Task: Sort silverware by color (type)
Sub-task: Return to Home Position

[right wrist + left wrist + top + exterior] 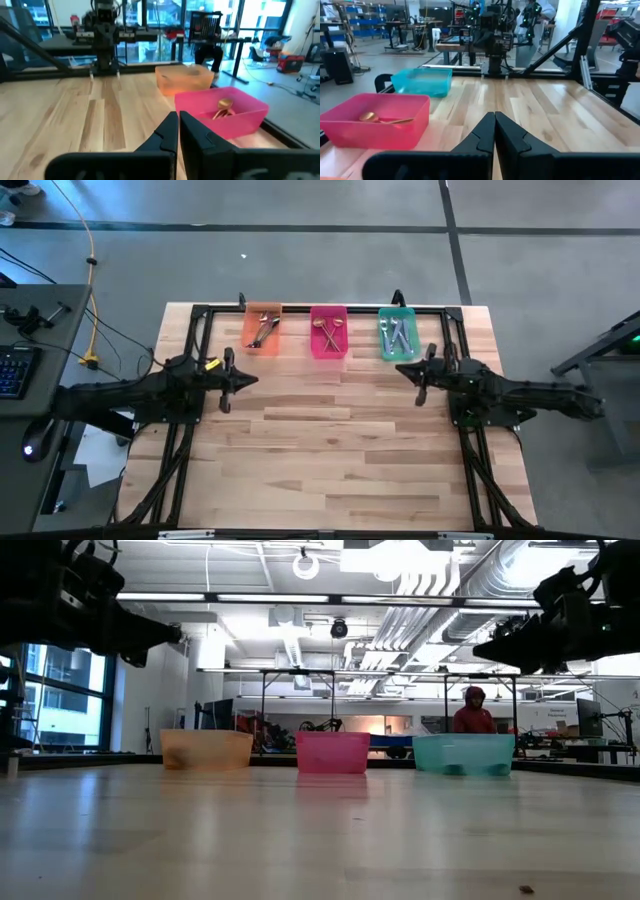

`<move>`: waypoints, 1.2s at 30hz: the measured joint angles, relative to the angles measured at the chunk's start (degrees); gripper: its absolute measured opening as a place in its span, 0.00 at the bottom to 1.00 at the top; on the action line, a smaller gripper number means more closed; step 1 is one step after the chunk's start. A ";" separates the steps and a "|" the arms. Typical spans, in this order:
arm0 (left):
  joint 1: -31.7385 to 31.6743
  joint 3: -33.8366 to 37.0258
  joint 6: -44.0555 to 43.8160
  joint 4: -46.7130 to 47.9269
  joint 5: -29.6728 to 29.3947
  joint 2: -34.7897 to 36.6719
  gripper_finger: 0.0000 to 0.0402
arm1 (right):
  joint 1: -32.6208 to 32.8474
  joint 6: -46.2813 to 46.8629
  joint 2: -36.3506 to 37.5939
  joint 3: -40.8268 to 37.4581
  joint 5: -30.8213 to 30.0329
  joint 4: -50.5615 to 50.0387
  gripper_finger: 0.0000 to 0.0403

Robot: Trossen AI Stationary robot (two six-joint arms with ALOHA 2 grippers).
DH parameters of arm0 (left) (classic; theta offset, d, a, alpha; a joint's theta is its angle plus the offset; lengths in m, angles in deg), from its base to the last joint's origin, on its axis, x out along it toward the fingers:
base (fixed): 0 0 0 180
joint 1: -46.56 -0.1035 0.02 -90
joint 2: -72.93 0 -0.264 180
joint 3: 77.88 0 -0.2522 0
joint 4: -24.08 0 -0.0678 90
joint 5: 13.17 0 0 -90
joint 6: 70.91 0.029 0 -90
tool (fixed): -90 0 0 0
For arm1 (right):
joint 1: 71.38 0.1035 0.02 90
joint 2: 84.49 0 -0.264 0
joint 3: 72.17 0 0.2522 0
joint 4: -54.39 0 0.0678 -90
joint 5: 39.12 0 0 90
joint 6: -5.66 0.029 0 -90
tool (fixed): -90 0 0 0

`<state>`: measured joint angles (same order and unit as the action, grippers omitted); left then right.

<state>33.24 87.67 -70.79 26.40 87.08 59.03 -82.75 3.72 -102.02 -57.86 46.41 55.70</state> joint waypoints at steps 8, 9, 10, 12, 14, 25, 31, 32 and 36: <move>-0.11 -0.08 1.04 9.62 -3.08 13.87 0.00 | -0.02 1.50 9.17 0.00 -2.01 -9.63 0.00; -0.27 -0.22 1.20 9.41 -3.64 13.71 0.00 | -0.02 1.74 10.21 0.00 -2.74 -10.58 0.00; -0.41 -0.16 1.08 10.04 -4.15 13.74 0.00 | -0.01 1.90 11.33 0.00 -3.35 -11.49 0.00; -0.55 -0.11 1.24 10.14 -4.57 13.23 0.00 | 0.00 1.95 13.32 0.00 -4.16 -12.71 0.00; -0.52 -0.11 1.49 10.43 -5.65 13.06 0.00 | 0.02 1.55 15.03 -0.02 -4.10 -12.74 0.00; -0.52 -0.11 0.22 11.21 -11.93 13.54 0.00 | -0.74 0.75 16.41 -0.04 -4.89 -12.68 0.00; -0.52 -0.11 -0.24 11.13 -12.21 13.54 0.00 | -0.72 1.21 15.57 -0.04 -4.56 -12.70 0.00; -0.52 -0.11 -0.58 11.13 -12.23 13.54 0.00 | -0.72 1.53 15.57 -0.04 -4.54 -12.70 0.00; -0.52 -0.11 -0.94 11.11 -12.32 13.54 0.00 | -0.72 1.96 15.57 -0.04 -4.54 -12.70 0.00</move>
<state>32.72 87.56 -71.73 37.51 74.76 72.57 -83.47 5.67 -86.45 -57.90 41.87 43.00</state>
